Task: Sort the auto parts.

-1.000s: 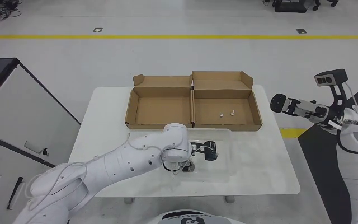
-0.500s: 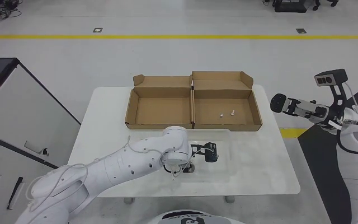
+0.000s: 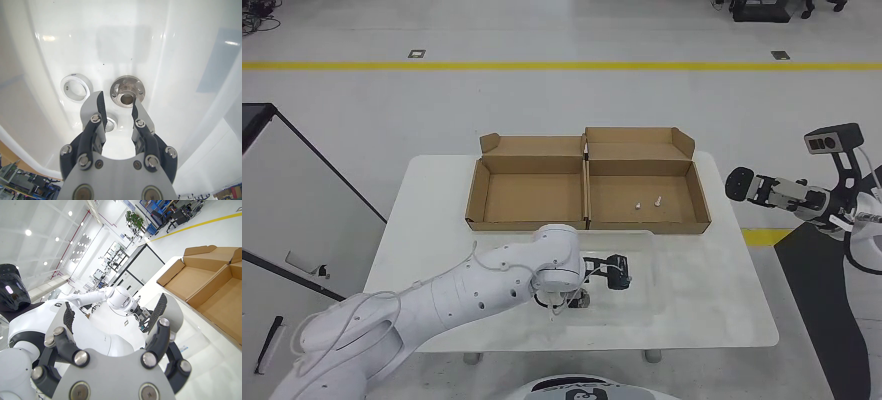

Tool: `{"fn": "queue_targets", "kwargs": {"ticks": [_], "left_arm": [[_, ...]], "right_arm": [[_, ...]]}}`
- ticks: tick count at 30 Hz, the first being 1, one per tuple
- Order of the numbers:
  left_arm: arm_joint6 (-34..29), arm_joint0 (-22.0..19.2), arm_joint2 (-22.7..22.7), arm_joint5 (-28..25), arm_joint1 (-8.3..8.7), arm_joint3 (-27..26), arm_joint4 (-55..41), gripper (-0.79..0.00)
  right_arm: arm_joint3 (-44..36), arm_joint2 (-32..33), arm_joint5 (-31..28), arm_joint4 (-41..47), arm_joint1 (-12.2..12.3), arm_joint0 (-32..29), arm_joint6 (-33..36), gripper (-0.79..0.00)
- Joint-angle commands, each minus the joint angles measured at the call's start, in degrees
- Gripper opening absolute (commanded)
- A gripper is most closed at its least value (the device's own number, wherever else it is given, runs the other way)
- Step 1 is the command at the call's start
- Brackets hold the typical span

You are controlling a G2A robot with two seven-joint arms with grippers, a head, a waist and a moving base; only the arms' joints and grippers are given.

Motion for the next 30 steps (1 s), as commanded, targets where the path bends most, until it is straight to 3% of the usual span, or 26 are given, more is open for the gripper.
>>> {"fn": "queue_targets", "kwargs": {"ticks": [1, 30], "left_arm": [[0.0, -0.2, 0.5, 0.0, -0.12, 0.3, -0.3, -0.422], [0.4, -1.3, 0.0, 0.0, -1.75, 2.3, 0.9, -0.453]], "right_arm": [[0.0, 0.0, 0.0, 0.0, 0.0, 0.0, 0.0, 0.000], [0.0, 0.0, 0.0, 0.0, 0.0, 0.0, 0.0, 0.000]]}}
